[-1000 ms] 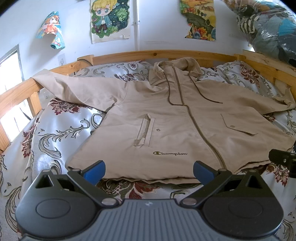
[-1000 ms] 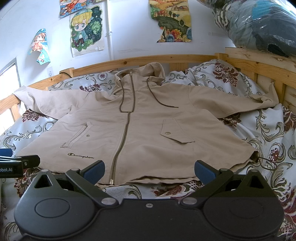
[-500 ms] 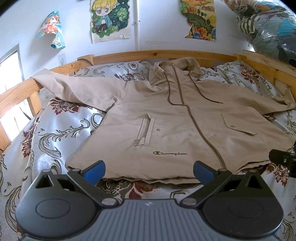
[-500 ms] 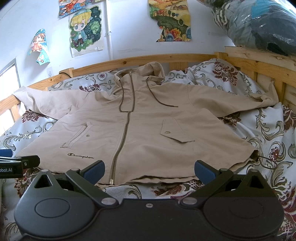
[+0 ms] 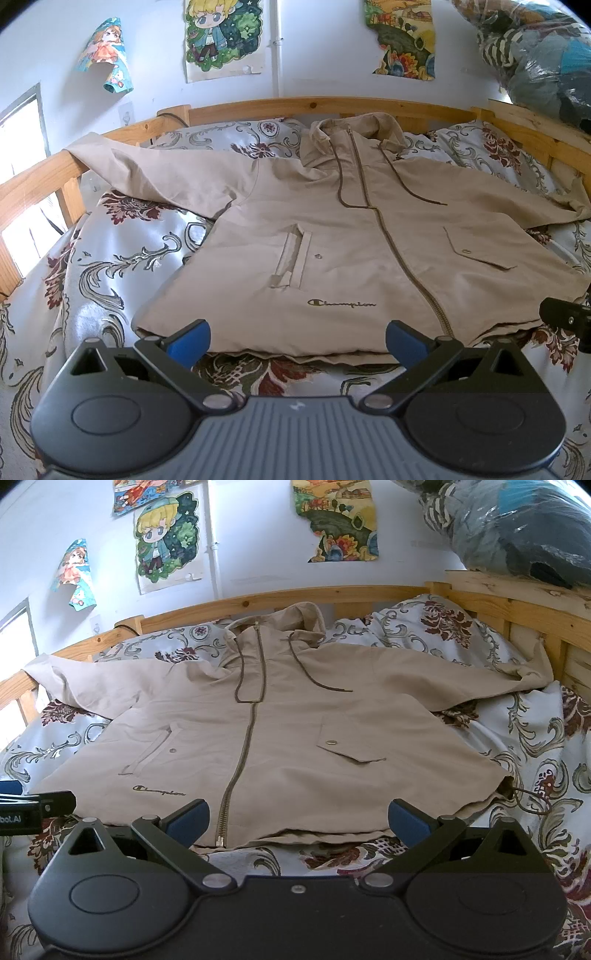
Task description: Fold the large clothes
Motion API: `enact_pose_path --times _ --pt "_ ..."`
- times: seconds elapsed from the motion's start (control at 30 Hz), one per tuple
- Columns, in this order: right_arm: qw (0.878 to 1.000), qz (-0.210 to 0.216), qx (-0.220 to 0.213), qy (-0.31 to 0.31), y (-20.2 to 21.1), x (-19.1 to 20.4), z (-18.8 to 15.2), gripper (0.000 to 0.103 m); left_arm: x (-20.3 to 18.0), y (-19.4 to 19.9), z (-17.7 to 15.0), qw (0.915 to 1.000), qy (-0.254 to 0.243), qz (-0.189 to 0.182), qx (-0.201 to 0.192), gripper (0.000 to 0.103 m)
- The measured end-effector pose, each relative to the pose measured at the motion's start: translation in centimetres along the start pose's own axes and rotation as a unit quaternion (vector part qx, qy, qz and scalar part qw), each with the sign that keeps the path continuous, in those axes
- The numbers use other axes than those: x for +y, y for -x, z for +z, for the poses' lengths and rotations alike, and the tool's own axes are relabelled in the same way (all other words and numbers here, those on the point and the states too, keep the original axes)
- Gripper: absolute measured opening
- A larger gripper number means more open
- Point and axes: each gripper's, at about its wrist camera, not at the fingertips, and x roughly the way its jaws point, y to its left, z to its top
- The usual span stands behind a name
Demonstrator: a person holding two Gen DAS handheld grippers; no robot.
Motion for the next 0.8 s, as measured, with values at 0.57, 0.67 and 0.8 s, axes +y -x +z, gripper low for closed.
enact_pose_path --times 0.57,0.67,0.8 --pt "1.0 -0.004 -0.001 -0.019 0.6 0.2 0.3 0.102 -2.0 -1.5 1.2 0.9972 -0.059 0.017 0.042 0.102" --pt "1.0 -0.006 -0.006 -0.025 0.6 0.1 0.4 0.102 -2.6 -1.8 2.3 0.9958 -0.077 0.011 0.049 0.102" --pt "0.999 -0.007 -0.009 -0.044 0.5 -0.6 0.8 0.102 -3.5 -2.0 3.9 0.9917 -0.117 0.002 0.053 0.102"
